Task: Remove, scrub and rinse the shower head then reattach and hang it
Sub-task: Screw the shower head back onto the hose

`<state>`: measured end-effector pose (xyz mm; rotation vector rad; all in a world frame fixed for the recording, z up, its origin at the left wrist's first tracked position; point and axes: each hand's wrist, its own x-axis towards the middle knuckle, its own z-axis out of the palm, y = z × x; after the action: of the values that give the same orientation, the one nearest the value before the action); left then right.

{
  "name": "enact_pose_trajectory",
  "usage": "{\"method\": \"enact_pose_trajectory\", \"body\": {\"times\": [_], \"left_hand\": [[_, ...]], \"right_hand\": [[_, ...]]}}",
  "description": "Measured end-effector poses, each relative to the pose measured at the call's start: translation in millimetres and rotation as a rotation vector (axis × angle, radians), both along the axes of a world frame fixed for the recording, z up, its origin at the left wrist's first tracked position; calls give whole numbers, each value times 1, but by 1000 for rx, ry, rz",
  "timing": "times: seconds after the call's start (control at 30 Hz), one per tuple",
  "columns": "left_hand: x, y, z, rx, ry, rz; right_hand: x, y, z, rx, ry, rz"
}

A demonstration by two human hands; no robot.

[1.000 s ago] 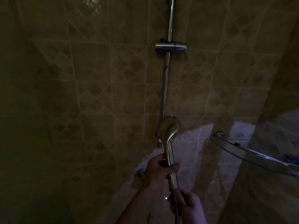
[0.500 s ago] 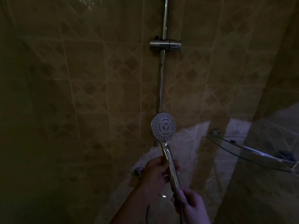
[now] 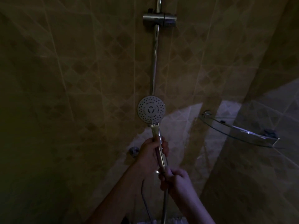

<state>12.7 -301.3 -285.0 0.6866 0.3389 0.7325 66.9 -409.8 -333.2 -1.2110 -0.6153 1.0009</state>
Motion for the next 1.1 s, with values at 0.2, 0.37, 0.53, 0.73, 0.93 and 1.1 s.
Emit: {"method": "enact_pose_trajectory", "body": {"times": [0.2,0.37,0.53,0.73,0.93,1.1], "left_hand": [[-10,0,-7,10,-32,-94],[-14,-5,-17,93,50,-128],[-12,-3,-15,174,160,-145],[2,-5,-9,303,248,-170],[32,-25,-36,241,301,-260],[38,-16,-64,300,462,-218]], "right_hand": [[4,-5,1,27,179,193],[13,-15,-4,-40,193,211],[18,-25,-13,-96,37,182],[25,-38,-24,-61,-4,213],[47,-35,-41,37,528,221],[69,-50,-67,61,607,108]]}}
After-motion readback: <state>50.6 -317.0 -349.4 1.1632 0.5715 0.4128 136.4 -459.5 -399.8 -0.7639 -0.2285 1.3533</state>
